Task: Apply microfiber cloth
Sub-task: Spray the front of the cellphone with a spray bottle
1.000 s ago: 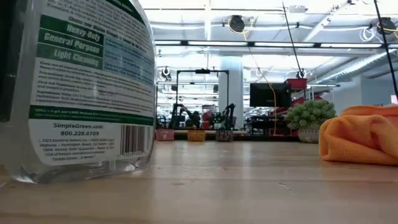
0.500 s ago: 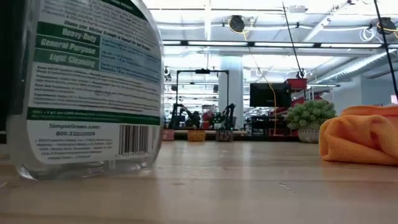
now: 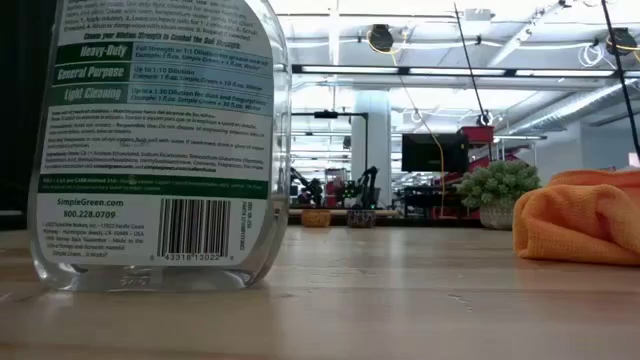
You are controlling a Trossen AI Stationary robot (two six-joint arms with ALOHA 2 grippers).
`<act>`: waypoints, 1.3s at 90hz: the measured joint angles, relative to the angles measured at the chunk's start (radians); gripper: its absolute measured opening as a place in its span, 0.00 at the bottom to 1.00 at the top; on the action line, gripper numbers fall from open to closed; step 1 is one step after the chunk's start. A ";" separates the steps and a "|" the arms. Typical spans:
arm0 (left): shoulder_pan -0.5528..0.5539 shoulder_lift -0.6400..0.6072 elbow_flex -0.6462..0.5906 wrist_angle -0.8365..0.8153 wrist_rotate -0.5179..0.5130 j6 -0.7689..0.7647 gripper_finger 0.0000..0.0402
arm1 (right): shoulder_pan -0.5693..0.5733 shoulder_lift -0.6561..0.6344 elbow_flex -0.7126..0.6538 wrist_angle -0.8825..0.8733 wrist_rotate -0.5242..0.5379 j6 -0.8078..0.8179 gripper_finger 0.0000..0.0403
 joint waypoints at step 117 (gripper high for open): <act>0.000 0.000 0.000 0.018 0.007 0.003 0.96 | -0.057 0.040 0.000 0.048 0.046 -0.054 0.02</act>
